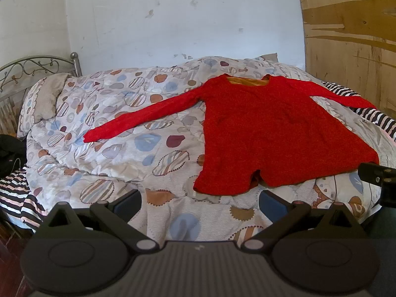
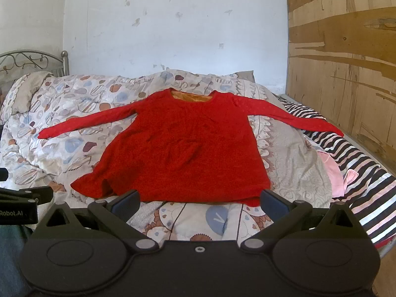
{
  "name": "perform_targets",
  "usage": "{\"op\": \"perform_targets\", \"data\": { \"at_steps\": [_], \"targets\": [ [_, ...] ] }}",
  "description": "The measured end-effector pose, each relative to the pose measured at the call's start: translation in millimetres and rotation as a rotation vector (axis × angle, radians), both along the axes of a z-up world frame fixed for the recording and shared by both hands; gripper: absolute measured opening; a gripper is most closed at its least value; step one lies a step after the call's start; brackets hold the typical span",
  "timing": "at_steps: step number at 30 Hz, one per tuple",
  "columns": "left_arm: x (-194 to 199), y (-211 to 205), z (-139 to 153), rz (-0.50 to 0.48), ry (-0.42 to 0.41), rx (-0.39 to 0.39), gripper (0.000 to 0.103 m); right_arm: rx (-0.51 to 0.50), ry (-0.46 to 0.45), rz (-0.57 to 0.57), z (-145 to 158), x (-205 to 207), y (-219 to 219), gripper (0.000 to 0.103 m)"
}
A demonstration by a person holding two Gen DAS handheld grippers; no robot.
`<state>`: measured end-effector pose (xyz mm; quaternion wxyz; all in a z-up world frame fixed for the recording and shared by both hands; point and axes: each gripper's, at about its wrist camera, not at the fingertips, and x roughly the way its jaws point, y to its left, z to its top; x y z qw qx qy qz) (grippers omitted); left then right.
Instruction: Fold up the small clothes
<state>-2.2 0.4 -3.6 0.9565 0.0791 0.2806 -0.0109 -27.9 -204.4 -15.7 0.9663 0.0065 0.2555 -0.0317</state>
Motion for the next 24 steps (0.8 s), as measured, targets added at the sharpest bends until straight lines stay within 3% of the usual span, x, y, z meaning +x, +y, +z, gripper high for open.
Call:
{"op": "perform_targets", "data": {
  "at_steps": [24],
  "targets": [
    [0.1,1.0,-0.2,0.001,0.004,0.003,0.103,-0.002,0.008,-0.006,-0.7,-0.1,-0.3,0.103]
  ]
}}
